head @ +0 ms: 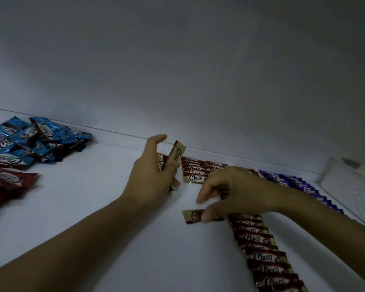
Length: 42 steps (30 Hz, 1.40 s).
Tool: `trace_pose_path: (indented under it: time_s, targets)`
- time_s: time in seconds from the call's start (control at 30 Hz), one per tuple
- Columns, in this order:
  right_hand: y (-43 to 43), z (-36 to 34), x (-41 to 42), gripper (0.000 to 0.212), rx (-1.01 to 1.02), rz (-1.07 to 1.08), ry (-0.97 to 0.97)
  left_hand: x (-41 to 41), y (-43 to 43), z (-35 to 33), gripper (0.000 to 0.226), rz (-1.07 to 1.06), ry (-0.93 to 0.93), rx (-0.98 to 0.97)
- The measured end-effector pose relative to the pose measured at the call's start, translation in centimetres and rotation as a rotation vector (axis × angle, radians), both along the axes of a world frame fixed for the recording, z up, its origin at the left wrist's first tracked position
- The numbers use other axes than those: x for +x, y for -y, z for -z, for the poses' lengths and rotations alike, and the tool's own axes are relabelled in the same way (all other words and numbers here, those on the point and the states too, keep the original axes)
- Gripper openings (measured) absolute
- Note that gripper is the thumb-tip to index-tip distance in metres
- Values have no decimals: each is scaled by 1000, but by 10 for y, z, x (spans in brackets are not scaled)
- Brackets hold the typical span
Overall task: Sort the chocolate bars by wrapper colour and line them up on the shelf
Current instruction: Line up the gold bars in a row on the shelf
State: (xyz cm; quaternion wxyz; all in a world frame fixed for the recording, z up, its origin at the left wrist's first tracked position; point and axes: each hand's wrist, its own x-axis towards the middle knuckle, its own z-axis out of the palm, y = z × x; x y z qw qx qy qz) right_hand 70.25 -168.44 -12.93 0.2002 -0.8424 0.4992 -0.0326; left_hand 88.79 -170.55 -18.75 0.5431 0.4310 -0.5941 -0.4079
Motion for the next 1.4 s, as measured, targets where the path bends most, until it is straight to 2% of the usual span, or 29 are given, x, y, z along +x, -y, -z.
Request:
trace_pose_path:
  time_s: [0.07, 0.13, 0.23, 0.4, 0.6, 0.8, 1.07, 1.2, 1.4]
  targets:
    - [-7, 3, 2, 21, -31, -42, -74, 0, 1, 1, 58, 9, -2, 31]
    - [-11, 7, 5, 18, -87, -59, -64, 0, 1, 3, 60, 16, 24, 32]
    - [-13, 12, 7, 18, -202, -91, -27, 0, 1, 6, 49, 10, 29, 30]
    - [3, 13, -2, 11, -244, 138, 147, 1, 5, 7, 26, -8, 29, 3]
    - [24, 16, -5, 10, -277, 183, 61, -1, 5, 4, 41, -27, -22, 23]
    - [31, 21, -1, 10, -300, 183, 74, -2, 6, 5, 27, -29, 37, -8]
    - [36, 24, -3, 7, -285, 225, 123, -3, 5, 5, 30, -20, 49, 3]
    - [35, 28, -3, 5, -340, 218, 135, -1, 3, 4, 31, -25, 14, 7]
    - [30, 30, -8, 7, -380, 178, 140, -1, 3, 4, 14, -28, 40, 6]
